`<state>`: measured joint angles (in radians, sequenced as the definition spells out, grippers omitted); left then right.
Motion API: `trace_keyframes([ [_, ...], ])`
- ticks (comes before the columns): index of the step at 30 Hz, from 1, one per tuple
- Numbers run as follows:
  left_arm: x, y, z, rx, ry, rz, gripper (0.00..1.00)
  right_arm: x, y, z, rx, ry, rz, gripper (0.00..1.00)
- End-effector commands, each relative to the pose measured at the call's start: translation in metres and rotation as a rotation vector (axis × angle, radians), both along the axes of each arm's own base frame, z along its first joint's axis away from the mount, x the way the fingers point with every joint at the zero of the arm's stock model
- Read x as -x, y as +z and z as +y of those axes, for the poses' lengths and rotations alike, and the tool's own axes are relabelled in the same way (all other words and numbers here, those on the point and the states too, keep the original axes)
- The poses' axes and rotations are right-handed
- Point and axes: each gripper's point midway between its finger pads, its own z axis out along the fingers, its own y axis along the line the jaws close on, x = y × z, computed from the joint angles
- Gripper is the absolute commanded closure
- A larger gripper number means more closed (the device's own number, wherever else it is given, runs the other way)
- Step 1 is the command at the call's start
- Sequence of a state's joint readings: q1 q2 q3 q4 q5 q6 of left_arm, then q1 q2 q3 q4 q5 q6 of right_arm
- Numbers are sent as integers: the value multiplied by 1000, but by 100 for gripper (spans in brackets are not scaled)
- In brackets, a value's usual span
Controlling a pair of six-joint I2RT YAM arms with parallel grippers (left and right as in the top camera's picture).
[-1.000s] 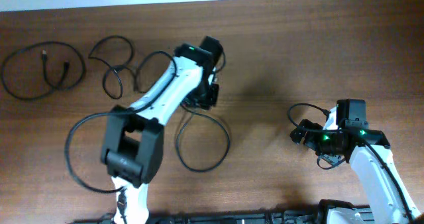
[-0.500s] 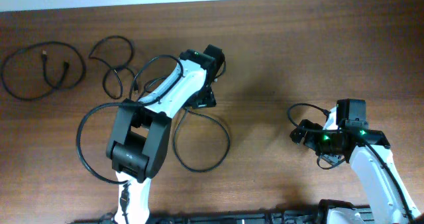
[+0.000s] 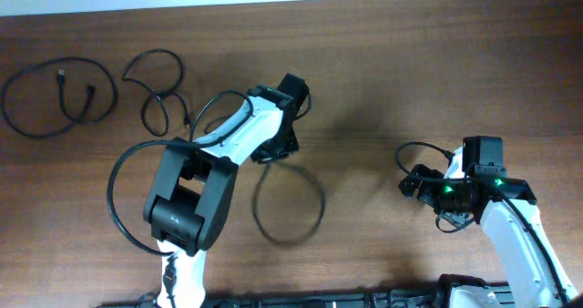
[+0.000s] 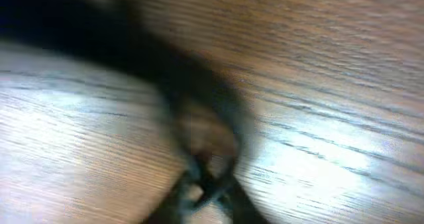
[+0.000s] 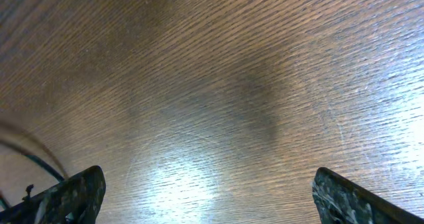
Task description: Untangle cables
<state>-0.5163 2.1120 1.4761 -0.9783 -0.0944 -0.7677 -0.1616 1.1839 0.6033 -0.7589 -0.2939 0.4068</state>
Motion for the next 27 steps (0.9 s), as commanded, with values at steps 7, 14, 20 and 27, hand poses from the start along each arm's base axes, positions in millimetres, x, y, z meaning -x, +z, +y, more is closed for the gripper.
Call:
trace_keyframes([
  [7,-48,116,-10,12,-236,-243,100,-1,1,2,1,17,-5,1],
  [14,-52,309,7,84,-276,-717,100,-1,1,2,1,17,-6,1],
  [20,-37,266,8,53,-290,-534,100,-1,1,2,1,17,-5,1],
  [27,5,221,35,-118,-627,-197,100,-1,1,2,2,17,-5,1],
])
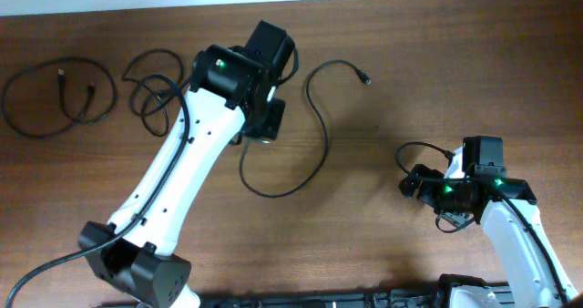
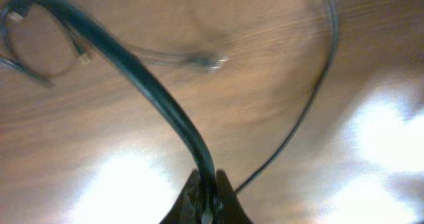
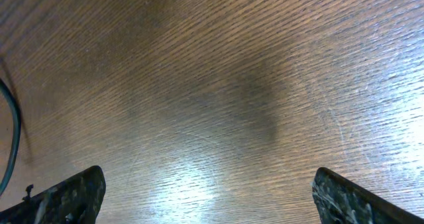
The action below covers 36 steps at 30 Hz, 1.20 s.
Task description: Untangle cables
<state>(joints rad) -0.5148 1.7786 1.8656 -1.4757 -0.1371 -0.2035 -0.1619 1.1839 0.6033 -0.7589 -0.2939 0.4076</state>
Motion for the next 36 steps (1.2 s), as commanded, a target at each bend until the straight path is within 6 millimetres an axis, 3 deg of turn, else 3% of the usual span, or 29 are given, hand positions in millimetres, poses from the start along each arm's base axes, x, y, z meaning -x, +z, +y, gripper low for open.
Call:
trace_keyframes([
  [1,-23,9,11,-88,-58,-115,100,-1,1,2,1,18,-6,1],
  [4,-84,23,-30,65,-52,-345,100,-1,1,2,1,18,-6,1],
  [5,-105,15,-43,88,-50,-386,100,-1,1,2,2,18,-6,1],
  [8,-134,-34,-73,141,-76,-353,100,-1,1,2,1,18,-6,1],
  [10,-145,-94,-103,181,-119,-278,98,-1,1,2,1,18,-6,1],
  [11,-148,-117,-111,174,-128,-259,97,-1,1,2,1,18,-6,1],
  [14,-143,-160,-131,168,-160,-206,93,-1,1,2,2,18,-6,1],
  [17,-124,-185,-153,196,-165,-139,82,-1,1,2,1,18,-6,1],
  [19,-114,-196,-165,186,-193,-118,57,-1,1,2,1,18,-6,1],
  [21,-108,-200,-172,183,-209,-110,50,-1,1,2,2,18,-6,1],
  [23,-106,-202,-171,176,-184,-106,51,-1,1,2,1,18,-6,1],
  [25,-113,-203,-153,117,-57,-133,41,-1,1,2,1,18,-6,1],
  [28,-116,-203,-141,65,-36,-151,35,-1,1,2,2,18,-6,1],
  [31,-114,-189,-157,13,-360,-153,34,-1,1,2,1,18,-6,1],
  [32,-118,-182,-153,-36,-364,-176,32,-1,1,2,1,18,-6,1],
  [33,-122,-179,-147,-82,-351,-198,26,-1,1,2,1,18,-6,1],
  [34,-125,-178,-140,-115,-337,-208,11,-1,1,2,2,18,-6,1],
  [36,-128,-186,-127,-112,-283,-189,6,-1,1,2,1,18,-6,1],
])
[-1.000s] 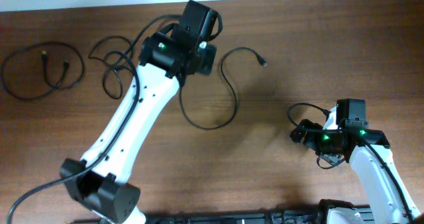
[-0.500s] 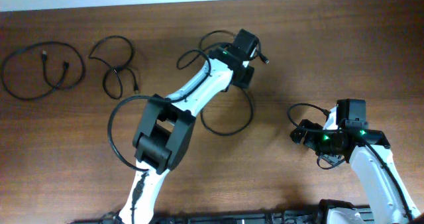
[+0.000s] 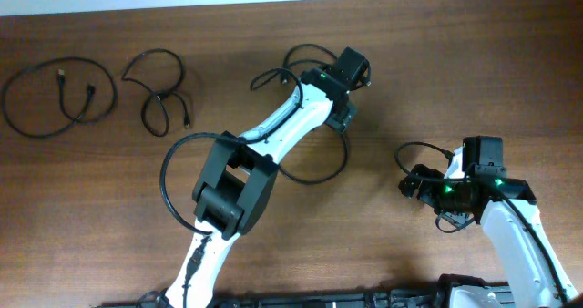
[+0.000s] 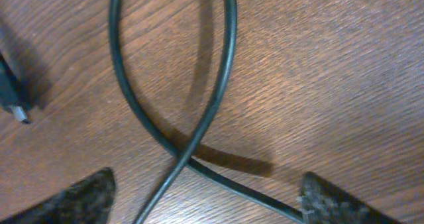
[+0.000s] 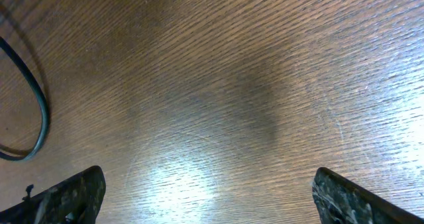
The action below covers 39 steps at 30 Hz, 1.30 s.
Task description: Untangle cables
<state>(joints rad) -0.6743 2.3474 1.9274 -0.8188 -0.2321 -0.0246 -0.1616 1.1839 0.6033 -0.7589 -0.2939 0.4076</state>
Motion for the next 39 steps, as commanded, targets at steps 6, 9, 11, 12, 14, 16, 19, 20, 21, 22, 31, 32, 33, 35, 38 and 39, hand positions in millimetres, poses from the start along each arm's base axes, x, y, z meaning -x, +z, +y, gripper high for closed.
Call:
trace_keyframes([
  [6,7,-35,30,128,185,165,16,-1,1,2,1,18,-6,1],
  [9,25,-49,32,152,252,237,25,-1,1,2,1,18,-6,1],
  [11,40,-62,41,129,311,285,23,-1,1,2,1,18,-6,1],
  [12,48,-69,45,116,313,307,23,-1,1,2,1,18,-6,1],
  [14,59,-77,50,100,316,343,32,-1,1,2,1,18,-6,1],
  [16,67,-80,50,102,313,376,52,-1,1,2,1,18,-6,1],
  [19,72,-80,49,93,308,385,76,-1,1,2,1,18,-6,1],
  [20,72,-80,48,93,306,385,90,-1,1,2,1,18,-6,1],
  [21,73,-80,47,93,304,385,100,-1,1,2,1,18,-6,1],
  [22,73,-80,47,93,303,385,100,-1,1,2,1,18,-6,1],
  [31,53,30,45,142,257,310,100,-1,1,2,1,18,-6,1],
  [32,54,46,45,154,232,288,100,-1,1,2,1,18,-6,1],
  [33,56,67,50,153,218,256,100,-1,1,2,2,18,-6,1],
  [35,60,98,68,113,227,192,100,-1,1,2,1,18,-6,1],
  [38,70,175,106,75,263,9,100,-1,1,2,1,18,-6,2],
  [39,74,200,117,94,278,-44,100,-1,1,2,1,18,-6,1],
])
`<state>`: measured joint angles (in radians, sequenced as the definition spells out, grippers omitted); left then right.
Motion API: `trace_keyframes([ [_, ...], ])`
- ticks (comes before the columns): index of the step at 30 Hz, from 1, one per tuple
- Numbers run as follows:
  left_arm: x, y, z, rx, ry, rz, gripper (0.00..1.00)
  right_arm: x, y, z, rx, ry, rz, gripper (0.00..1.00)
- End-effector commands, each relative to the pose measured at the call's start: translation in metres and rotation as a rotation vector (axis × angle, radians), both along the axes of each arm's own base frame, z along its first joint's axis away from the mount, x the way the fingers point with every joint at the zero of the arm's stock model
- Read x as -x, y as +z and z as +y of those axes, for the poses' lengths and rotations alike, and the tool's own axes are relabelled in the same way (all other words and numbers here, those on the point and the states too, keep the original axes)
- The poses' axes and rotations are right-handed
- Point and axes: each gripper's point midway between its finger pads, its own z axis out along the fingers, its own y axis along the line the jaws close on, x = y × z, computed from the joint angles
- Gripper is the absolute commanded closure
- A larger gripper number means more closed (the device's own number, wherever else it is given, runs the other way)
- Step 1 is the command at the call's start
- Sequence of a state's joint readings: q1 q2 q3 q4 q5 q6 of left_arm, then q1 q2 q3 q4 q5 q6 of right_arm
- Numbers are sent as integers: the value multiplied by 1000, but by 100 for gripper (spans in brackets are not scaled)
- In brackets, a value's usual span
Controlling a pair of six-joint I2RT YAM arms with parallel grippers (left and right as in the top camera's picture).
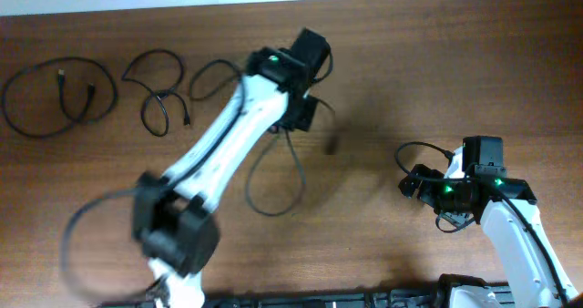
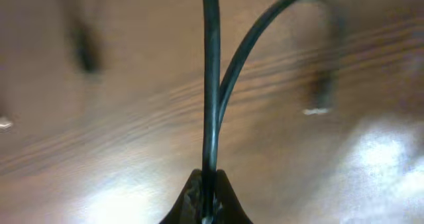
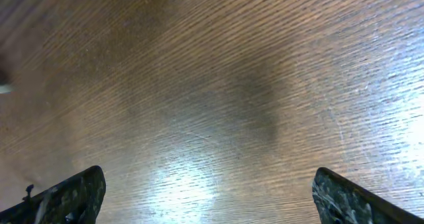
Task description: Untangle cables
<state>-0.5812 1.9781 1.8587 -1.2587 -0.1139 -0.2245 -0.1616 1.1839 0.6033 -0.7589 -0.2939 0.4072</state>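
Note:
My left gripper (image 1: 303,115) is shut on a thin black cable (image 2: 211,85), raised over the middle of the wooden table (image 1: 437,71). The cable (image 1: 273,194) hangs from it in a long loop, and one end swings blurred to the right. At the far left lies a coiled black cable (image 1: 55,98), and right of that a second, looped one (image 1: 159,94). My right gripper (image 3: 205,207) stands open over bare wood at the right, with nothing between its fingers (image 3: 69,197).
The right arm's own wiring (image 1: 419,148) arches beside its wrist. The table's far edge runs along the top of the overhead view.
My left gripper was open just above the cable lying right of centre. Now it is shut on that cable, further left and higher, with the cable hanging. The right arm has not moved.
First my left gripper was low at mid-table by a cable loop. Then it held a cable raised near the left tangle. Then it stood open over that cable, laid apart right of centre. Now it grips the cable again. The right gripper stayed open throughout.

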Motion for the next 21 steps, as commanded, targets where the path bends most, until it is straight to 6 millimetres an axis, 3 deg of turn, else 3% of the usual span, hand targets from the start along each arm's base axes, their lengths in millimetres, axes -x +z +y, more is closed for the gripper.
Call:
trace_keyframes([
  [1,3,108,45,14,56,-274,100,-1,1,2,1,18,-6,1],
  [3,13,143,73,47,101,-345,100,-1,1,2,1,17,-6,1],
  [6,42,208,158,78,296,-507,100,-1,1,2,1,17,-6,1],
  [9,83,240,255,8,679,-632,100,-1,1,2,1,17,-6,1],
  [12,122,245,323,-85,1004,-665,100,-1,1,2,1,17,-6,1],
  [16,157,222,381,-144,1321,-608,100,-1,1,2,1,17,-5,1],
  [19,172,211,400,-181,1406,-574,100,-1,1,2,1,17,-6,1],
  [20,167,212,403,-162,1358,-574,100,-1,1,2,1,18,-6,1],
  [21,142,216,390,-70,1155,-588,100,-1,1,2,1,17,-6,1],
])
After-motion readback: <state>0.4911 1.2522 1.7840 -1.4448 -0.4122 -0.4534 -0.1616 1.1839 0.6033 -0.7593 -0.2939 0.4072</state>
